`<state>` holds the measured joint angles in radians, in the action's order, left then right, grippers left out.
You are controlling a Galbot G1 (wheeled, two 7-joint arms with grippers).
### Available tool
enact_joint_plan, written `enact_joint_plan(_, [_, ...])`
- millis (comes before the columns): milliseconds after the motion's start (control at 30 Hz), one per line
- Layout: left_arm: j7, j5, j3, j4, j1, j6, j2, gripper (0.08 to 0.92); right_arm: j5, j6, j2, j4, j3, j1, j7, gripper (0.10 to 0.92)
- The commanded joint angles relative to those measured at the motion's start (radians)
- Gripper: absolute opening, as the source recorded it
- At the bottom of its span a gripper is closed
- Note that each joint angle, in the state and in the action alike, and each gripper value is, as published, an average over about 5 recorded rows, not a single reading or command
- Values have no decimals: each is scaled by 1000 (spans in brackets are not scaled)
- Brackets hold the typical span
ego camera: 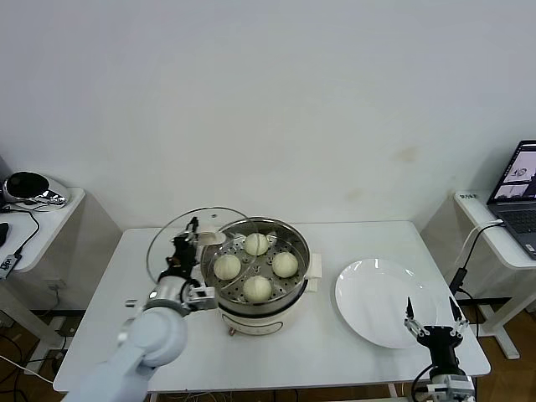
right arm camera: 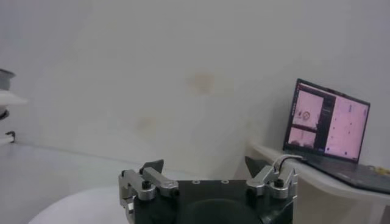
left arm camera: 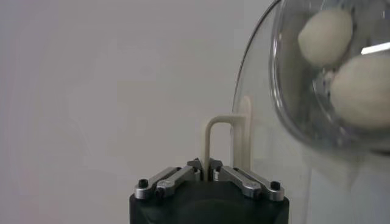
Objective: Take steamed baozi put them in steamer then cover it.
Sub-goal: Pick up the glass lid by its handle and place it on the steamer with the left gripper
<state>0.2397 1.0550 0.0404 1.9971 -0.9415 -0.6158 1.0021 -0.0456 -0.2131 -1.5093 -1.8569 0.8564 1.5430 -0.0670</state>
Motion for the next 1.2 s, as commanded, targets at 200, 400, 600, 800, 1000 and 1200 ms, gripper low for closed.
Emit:
enact_joint_plan(200, [104,207,-188,-69,121,-56,180,141,-17,-2,-10,5,-11,-2,0,823])
enact_joint_plan(400, [100,233,-199,-90,106,-44,212,141,-17,-5,-10,8,-11,-1,1,823])
enact_joint_plan(600, [91,248,-205,-115,91,-37,242,141,-16,-7,-5,12,-11,-1,1,823])
enact_joint_plan(800, [83,254,-198,-143,94,-29,258,141,-16,-9,-1,17,-11,-1,0,823])
enact_joint_plan(1000, [71,273,-187,-168,85,-16,279,141,-19,-15,2,24,-12,-2,0,823])
enact_joint_plan(1200, [63,282,-172,-186,83,-7,284,141,-17,-16,8,27,-12,-2,0,823])
